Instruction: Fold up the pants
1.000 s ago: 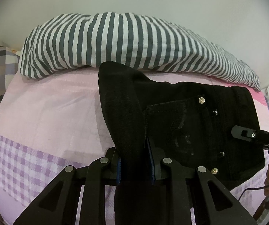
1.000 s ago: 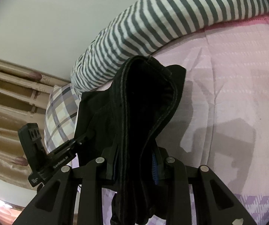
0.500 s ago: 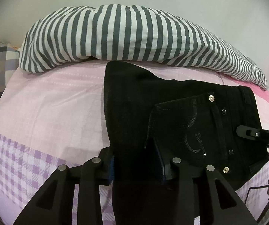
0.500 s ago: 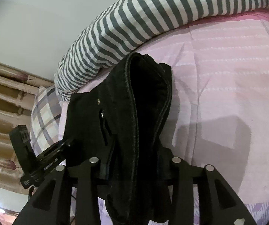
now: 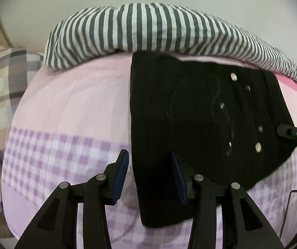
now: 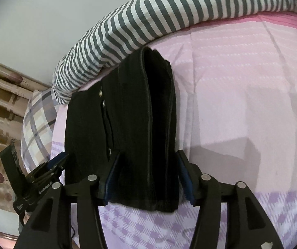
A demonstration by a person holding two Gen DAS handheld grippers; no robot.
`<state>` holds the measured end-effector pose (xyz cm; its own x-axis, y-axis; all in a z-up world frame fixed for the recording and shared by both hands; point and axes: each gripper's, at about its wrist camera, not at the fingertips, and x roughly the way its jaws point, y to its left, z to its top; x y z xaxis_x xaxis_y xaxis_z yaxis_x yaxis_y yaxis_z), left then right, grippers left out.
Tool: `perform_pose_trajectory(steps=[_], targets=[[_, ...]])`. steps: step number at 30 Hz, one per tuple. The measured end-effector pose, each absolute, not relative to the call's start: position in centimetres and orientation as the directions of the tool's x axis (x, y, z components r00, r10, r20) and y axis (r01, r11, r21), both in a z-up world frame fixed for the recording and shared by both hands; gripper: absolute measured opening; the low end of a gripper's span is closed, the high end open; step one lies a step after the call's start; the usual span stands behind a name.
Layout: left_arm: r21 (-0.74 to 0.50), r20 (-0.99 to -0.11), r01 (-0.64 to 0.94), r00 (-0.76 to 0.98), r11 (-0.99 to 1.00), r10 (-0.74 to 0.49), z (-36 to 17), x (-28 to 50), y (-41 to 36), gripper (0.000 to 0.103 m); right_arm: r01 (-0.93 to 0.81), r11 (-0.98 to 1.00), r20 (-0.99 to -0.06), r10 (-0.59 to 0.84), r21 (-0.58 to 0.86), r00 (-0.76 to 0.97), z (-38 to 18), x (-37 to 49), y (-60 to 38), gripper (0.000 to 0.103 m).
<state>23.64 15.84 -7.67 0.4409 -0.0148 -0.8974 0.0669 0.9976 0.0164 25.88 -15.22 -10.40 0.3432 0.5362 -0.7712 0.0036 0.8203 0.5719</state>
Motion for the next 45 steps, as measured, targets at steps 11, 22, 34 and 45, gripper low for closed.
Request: perform_pose_trajectory(steps=[11,22,34,45], targets=[[-0.01,-0.898,0.022,0.44,1.0,-0.018,-8.0,20.1,16.4,0.044,-0.022,0.861,-0.794,0.477,0.508,0.376,-10.4,22.9,-14.5,0.059],[-0.01,-0.868,-0.04,0.496,0.999,0.011,-5.0,16.0,16.6,0.045,-0.017,0.914,-0.827,0.375,0.406,0.419,-10.2,22.9,-13.7,0.07],[-0.014,-0.833,-0.063,0.553,0.998,0.024,-2.5,12.4,15.8,0.065,-0.069,0.964,-0.799,0.25,0.255,0.547,-5.3,19.8,-12.4,0.075],[0.019,-0.814,-0.087,0.578,0.996,0.066,-2.1,9.9,15.5,0.066,-0.175,0.977,-0.728,0.208,0.122,0.654,-2.1,14.1,-7.8,0.097]])
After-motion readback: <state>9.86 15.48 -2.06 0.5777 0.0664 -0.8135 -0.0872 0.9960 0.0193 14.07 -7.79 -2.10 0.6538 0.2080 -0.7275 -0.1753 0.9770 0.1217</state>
